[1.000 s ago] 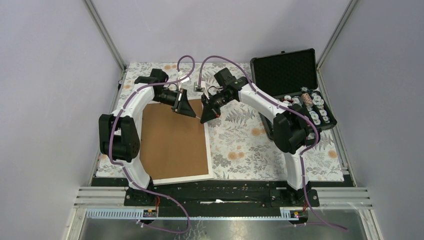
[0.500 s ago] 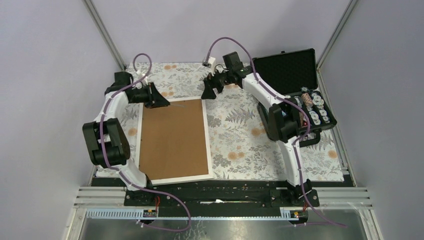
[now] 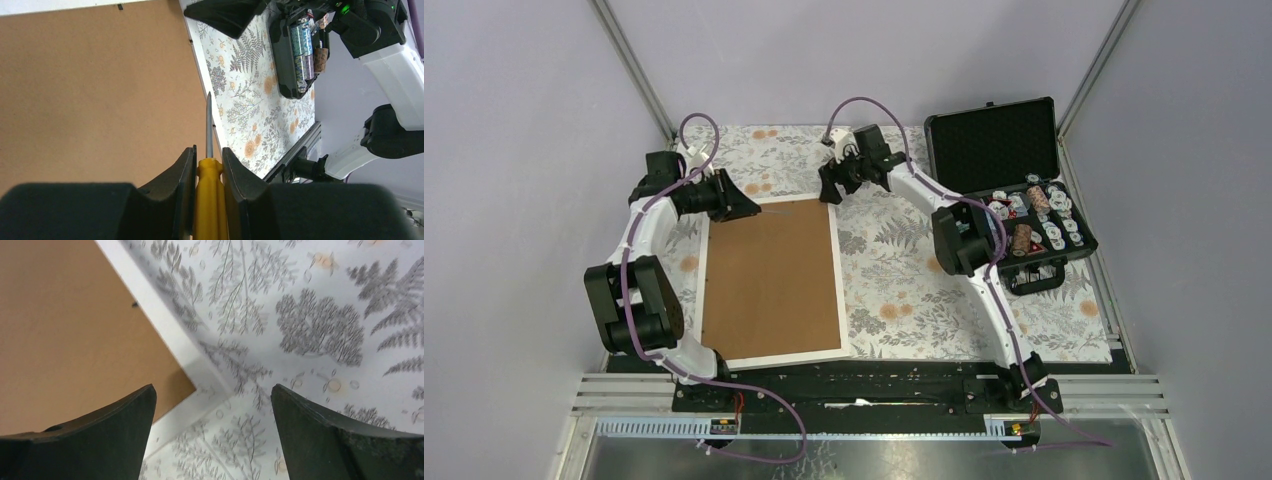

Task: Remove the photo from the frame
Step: Adjust the photo frame at the center of the board.

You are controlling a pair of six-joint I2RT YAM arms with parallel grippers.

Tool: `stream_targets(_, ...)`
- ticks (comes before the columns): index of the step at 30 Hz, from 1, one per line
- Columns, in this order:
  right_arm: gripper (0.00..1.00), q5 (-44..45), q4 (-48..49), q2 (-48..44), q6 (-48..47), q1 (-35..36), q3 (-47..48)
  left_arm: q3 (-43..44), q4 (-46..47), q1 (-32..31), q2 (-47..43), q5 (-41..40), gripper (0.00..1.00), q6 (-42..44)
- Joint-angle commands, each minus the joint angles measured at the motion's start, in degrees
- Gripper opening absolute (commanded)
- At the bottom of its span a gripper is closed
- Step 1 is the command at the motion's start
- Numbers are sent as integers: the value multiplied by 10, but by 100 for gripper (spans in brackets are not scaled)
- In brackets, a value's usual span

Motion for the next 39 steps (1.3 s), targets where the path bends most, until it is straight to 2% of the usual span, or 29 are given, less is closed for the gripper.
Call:
stream_targets(1, 92, 44, 72, 29, 23, 15, 71, -14, 37, 2, -29, -4, 0, -21)
stream_targets(6, 92, 54, 72, 64, 12, 35, 123, -5, 37, 2, -27, 2, 0, -21)
stream_targets(13, 92, 66, 57, 44, -1, 57, 63, 2, 25, 2, -26, 3, 0, -14)
stream_targets(18, 89, 91, 28, 54, 3, 56, 64, -2, 27, 2, -28, 6, 0, -15)
stream_targets(32, 37, 162, -62, 26, 12, 48, 51, 12, 36, 2, -10, 10, 0, -24)
stream_targets(35, 33, 180, -89, 34, 31, 35, 69, 16, 35, 2, -5, 11, 0, -24)
stream_targets(39, 30, 195, -104, 20, 34, 25, 40, 21, 39, 3, 6, 13, 0, -31)
